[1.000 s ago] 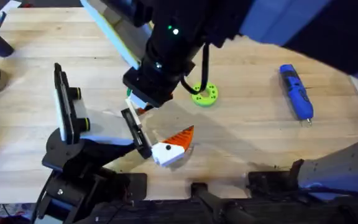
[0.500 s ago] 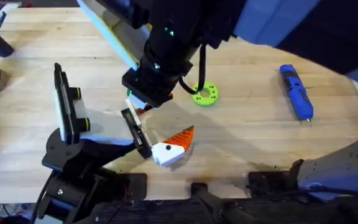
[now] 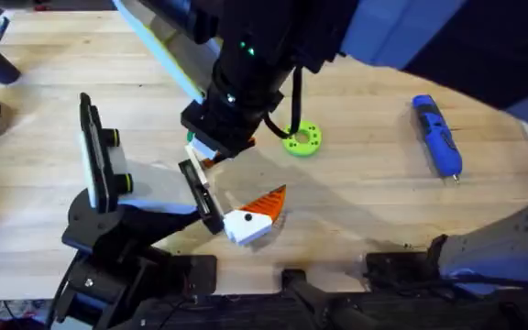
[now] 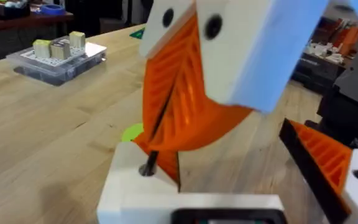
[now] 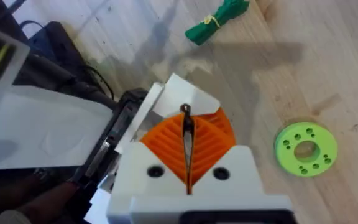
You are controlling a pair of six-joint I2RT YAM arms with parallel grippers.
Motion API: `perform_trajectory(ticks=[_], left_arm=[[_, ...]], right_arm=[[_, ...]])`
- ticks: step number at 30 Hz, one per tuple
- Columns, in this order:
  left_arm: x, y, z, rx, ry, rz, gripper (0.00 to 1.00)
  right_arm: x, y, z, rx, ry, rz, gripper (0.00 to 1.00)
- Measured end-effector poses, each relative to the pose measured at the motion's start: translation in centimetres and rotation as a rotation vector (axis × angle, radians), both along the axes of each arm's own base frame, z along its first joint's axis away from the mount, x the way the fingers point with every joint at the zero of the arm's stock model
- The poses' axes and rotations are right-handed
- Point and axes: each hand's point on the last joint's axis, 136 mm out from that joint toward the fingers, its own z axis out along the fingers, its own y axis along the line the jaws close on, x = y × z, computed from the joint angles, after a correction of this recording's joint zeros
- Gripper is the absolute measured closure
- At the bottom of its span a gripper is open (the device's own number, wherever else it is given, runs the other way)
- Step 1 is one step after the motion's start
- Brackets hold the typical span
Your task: Pick up the gripper from the table and insert it into the empty holder that is missing its gripper. Then pick up a screw, insert it into the mounting hole, and use the screwdriver to tighten it. Finally, clean up the table by picking up the vegetable and placing it into the bucket.
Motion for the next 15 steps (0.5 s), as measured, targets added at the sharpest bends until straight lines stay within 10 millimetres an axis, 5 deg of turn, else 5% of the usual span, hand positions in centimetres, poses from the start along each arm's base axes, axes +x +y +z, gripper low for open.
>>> perform_trajectory(ticks=[15], left_arm=[[0.13,0.08,-0.02,-0.01,0.021,0.009,0.009]], right_arm=[[0.4,0.57,-0.63,-0.001,-0.002,-0.001,0.995]])
